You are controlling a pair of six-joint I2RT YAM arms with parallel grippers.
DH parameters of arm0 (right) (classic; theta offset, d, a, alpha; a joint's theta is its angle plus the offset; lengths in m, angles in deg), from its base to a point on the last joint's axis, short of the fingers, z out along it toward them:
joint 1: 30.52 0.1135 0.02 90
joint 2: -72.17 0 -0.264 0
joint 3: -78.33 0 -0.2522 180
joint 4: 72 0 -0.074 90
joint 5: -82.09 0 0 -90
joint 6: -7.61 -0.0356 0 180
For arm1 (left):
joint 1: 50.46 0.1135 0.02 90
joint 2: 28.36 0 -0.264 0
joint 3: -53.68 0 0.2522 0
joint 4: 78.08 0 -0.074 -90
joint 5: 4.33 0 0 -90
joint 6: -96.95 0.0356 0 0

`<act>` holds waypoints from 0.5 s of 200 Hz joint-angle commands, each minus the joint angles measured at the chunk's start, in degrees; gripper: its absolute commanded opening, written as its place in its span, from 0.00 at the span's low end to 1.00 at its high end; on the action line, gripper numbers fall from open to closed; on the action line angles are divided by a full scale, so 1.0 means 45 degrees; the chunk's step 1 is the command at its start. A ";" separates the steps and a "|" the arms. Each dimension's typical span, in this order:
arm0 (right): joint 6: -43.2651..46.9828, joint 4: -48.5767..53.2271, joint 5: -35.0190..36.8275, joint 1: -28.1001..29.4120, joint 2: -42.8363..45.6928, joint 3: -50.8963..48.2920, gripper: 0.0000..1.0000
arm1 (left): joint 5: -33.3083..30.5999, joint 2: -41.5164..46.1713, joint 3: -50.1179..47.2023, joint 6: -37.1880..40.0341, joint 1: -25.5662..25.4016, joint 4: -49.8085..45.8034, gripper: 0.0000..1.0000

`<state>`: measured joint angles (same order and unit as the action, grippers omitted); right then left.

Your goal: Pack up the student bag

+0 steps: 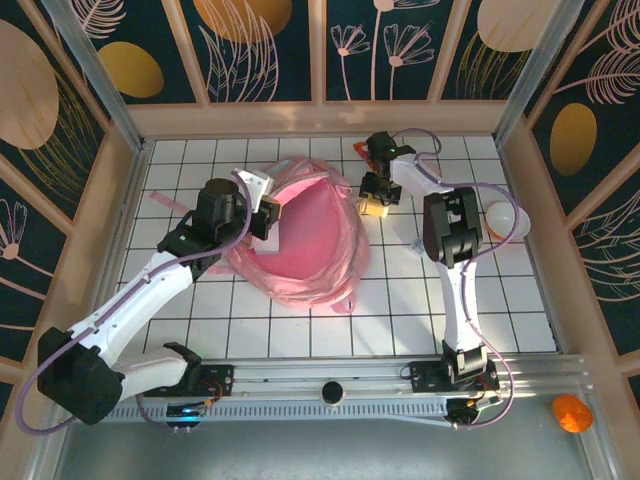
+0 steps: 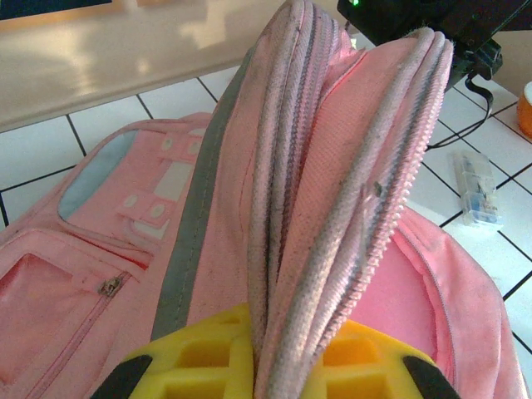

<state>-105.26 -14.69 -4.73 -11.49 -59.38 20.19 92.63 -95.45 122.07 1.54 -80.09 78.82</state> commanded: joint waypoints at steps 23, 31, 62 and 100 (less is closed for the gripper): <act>-0.0671 0.0685 -0.0202 0.0527 0.2946 -0.1145 0.58 | 0.0400 0.1034 -0.0238 -0.0289 0.0005 0.2091 0.00; -0.0884 0.0741 -0.0351 0.0612 0.3561 -0.1534 0.58 | 0.0479 0.1097 -0.0320 -0.0334 0.0003 0.2134 0.00; -0.1886 0.1128 -0.0797 0.1064 0.5907 -0.2779 0.57 | 0.0420 0.1285 -0.0476 -0.0436 0.0005 0.2275 0.00; -0.3734 0.1680 -0.1274 0.2637 0.7813 -0.3591 0.57 | 0.0367 0.1276 -0.0393 -0.0677 0.0002 0.2612 0.00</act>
<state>-114.74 -9.99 -7.95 -4.45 -28.45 6.68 92.92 -92.11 118.97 0.65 -80.09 79.41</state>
